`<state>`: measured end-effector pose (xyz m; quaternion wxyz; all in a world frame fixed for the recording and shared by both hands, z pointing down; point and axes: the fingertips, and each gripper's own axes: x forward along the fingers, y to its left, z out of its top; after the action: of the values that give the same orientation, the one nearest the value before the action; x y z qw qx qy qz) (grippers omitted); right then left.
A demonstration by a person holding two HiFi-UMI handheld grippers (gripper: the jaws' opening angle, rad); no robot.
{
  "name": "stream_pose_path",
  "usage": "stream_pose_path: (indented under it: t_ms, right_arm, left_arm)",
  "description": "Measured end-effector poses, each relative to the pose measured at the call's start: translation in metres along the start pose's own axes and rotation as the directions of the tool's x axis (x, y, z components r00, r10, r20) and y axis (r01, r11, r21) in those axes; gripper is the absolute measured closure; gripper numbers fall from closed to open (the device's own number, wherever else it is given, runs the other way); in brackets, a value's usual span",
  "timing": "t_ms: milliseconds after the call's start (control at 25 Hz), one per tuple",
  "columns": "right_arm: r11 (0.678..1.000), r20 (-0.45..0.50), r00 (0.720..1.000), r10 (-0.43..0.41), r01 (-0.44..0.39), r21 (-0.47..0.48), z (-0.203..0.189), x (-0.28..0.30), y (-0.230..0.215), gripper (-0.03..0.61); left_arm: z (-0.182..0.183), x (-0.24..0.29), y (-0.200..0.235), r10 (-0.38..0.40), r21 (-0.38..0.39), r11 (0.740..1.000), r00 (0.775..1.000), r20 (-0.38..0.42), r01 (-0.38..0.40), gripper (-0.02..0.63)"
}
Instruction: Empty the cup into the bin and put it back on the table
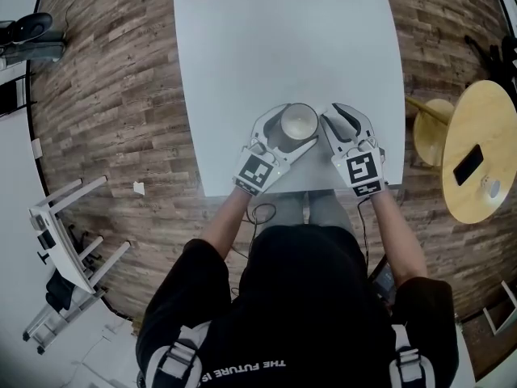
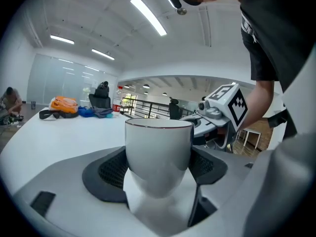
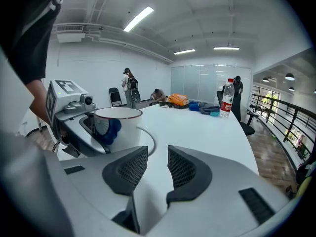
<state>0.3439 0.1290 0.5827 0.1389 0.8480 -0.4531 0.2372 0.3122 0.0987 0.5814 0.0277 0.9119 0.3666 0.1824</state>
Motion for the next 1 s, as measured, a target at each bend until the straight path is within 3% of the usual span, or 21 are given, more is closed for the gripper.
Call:
stream_pose_path:
  t_ms: [200,400,560,680,840,1000]
  right_arm:
    - [1.0,0.132,0.991,0.01,-0.009,-0.01,0.036,-0.017,0.009,0.462]
    - [0.995,0.222,0.97,0.101,-0.094,-0.039,0.083,-0.026,0.04,0.463]
    - [0.987,0.237,0.962,0.138,-0.112,-0.117,0.122,-0.03,0.071,0.463]
    - [0.967,0.263,0.937,0.229,-0.187,-0.174,0.136,-0.038,0.099,0.495]
    - [0.916,0.255,0.891,0.374,-0.314,-0.249,0.162,-0.033,0.158,0.526]
    - [0.838,0.215,0.825,0.523,-0.451,-0.307,0.185,-0.018,0.239,0.526]
  left_arm:
    - [0.031,-0.023,-0.003,0.031,-0.029,0.999,0.997,0.064,-0.029,0.242]
    - [0.057,-0.062,-0.01,0.1,-0.018,0.995,0.989,0.108,-0.098,0.242]
    - [0.077,-0.104,-0.017,0.182,-0.012,0.983,0.972,0.148,-0.182,0.242]
    - [0.084,-0.131,-0.026,0.258,-0.007,0.966,0.952,0.164,-0.26,0.242]
    - [0.079,-0.188,-0.023,0.396,-0.038,0.918,0.904,0.161,-0.395,0.242]
    - [0.067,-0.267,-0.019,0.563,-0.124,0.826,0.81,0.166,-0.549,0.242]
